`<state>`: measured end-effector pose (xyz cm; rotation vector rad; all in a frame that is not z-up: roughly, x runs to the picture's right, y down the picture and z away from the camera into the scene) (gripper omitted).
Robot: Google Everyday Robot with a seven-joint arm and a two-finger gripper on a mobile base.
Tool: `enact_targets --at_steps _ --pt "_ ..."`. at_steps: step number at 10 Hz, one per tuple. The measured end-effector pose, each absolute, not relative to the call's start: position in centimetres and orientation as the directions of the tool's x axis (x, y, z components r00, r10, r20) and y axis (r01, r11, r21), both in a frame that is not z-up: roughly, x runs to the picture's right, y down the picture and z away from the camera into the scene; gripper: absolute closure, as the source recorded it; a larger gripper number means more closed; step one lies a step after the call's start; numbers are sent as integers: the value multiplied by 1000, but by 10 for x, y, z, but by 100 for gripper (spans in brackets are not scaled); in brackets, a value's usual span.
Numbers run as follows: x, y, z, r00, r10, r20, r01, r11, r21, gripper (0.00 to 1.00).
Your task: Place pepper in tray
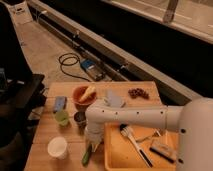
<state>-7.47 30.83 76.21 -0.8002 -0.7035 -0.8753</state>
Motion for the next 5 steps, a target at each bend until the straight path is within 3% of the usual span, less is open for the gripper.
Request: enact_targets --at_steps 5 --pt "-126 258 711 371 -504 780 900 402 -168 100"
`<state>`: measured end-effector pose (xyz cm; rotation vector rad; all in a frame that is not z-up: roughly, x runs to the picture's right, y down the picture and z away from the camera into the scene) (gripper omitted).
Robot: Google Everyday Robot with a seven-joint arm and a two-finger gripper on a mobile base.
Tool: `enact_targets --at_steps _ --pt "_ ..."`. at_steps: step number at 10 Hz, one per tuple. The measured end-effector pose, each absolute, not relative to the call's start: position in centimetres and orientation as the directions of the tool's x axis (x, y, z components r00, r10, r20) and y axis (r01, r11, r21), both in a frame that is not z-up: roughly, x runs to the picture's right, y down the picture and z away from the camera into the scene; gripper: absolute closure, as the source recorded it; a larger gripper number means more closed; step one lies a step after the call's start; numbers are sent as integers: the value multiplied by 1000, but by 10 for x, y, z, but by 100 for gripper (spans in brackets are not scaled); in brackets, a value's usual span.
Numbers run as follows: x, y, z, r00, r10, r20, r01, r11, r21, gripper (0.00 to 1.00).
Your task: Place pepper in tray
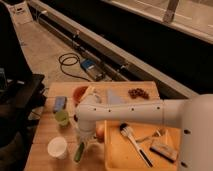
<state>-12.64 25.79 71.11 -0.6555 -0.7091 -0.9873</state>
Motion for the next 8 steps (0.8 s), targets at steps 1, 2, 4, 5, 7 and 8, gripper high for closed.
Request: enact_targets --at_steps 1,2,4,5,7,8 --pt "-143 242 698 339 -536 773 910 396 -124 100" --pt "-156 232 691 315 -560 766 917 388 -94 100" --pt "-173 204 690 292 -609 737 923 383 -49 100" --pt "-174 193 692 295 -622 726 922 384 -45 100" --pt "-159 161 696 338 -646 684 909 413 -60 100" --pt "-147 149 695 360 -654 665 903 422 -74 100"
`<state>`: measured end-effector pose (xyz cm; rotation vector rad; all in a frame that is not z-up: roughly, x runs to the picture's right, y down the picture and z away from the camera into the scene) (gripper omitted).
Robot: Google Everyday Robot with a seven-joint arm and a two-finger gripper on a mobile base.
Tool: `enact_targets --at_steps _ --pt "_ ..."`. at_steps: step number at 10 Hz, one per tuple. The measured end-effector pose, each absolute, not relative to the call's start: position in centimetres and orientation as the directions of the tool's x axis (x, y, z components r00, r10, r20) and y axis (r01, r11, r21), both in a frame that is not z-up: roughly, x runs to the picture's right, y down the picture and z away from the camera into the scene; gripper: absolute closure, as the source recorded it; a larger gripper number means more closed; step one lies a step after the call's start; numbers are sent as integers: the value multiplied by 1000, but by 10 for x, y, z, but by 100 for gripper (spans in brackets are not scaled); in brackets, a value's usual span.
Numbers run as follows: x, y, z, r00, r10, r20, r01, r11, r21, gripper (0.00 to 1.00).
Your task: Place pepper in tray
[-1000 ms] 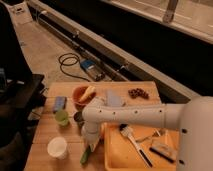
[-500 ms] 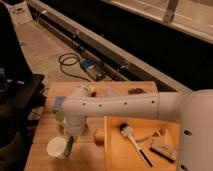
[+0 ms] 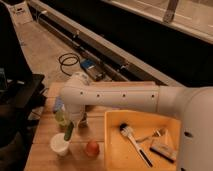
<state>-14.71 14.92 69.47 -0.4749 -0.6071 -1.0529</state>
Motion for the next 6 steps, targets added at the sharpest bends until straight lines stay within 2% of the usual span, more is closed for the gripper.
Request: enact_targets --at_steps 3,6 --pt "-72 102 677 477 -677 561 866 472 -165 100" --pt "-5 75 654 583 -664 467 809 528 -259 100"
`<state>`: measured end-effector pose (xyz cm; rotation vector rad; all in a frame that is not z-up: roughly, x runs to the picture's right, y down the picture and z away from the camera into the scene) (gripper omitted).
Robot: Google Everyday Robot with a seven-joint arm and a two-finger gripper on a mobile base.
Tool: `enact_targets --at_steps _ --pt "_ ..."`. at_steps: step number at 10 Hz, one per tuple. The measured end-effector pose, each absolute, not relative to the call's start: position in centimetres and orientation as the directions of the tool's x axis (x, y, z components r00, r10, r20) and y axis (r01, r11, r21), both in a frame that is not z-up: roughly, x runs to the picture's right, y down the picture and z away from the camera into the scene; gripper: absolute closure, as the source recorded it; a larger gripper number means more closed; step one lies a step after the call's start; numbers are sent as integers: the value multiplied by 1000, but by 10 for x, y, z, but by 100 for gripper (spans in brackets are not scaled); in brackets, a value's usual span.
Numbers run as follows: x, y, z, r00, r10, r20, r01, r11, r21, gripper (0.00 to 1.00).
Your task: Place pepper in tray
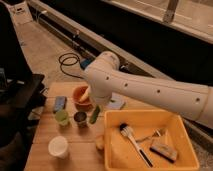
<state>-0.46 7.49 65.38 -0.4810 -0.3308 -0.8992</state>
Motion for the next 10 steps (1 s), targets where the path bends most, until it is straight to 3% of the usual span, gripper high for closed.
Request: enact_targets --at_steps 7,10 --pt "-1 74 656 600 -652 464 796 543 -267 100" --pt "34 76 665 692 -585 424 718 619 -318 100"
